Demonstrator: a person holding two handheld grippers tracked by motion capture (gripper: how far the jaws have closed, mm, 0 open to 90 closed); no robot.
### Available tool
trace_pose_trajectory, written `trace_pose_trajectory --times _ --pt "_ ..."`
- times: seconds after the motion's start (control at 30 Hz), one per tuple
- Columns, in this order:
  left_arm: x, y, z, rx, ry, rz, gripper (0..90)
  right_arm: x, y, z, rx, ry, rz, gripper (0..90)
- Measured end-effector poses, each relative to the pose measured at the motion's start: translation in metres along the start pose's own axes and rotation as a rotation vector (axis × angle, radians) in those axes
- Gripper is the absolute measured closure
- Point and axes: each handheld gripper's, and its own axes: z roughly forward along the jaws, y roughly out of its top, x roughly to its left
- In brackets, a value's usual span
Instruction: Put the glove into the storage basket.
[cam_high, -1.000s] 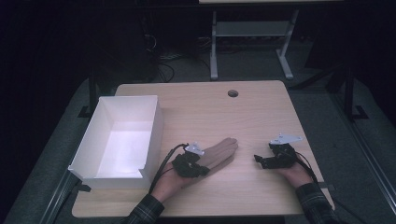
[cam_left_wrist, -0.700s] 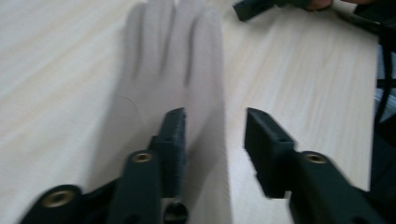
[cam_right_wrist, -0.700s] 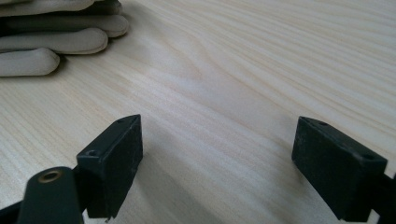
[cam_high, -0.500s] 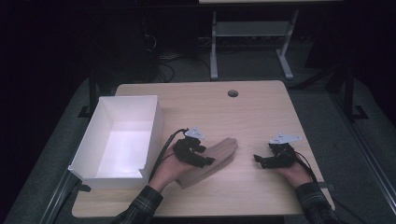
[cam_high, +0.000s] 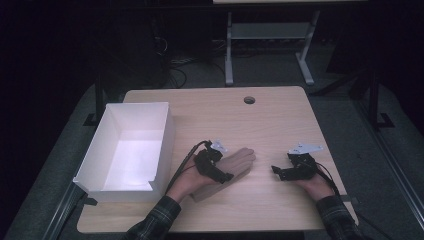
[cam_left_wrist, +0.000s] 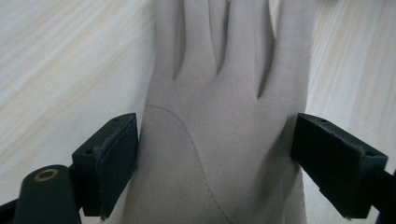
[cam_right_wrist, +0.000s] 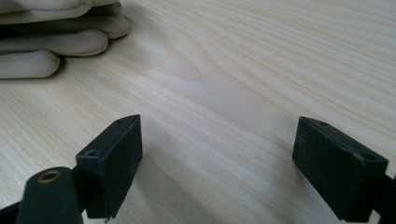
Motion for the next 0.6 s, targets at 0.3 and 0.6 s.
trace_pose_trajectory --times 0.3,0.6 --pt "-0.009 -0.004 0.009 0.017 0.028 0.026 14.1 0.0 0.0 0.0 0.001 0.0 0.001 15.6" --pt "-0.015 -0.004 0.005 0.013 0.001 0.05 33.6 0.0 0.0 0.0 0.0 0.0 0.0 15.6"
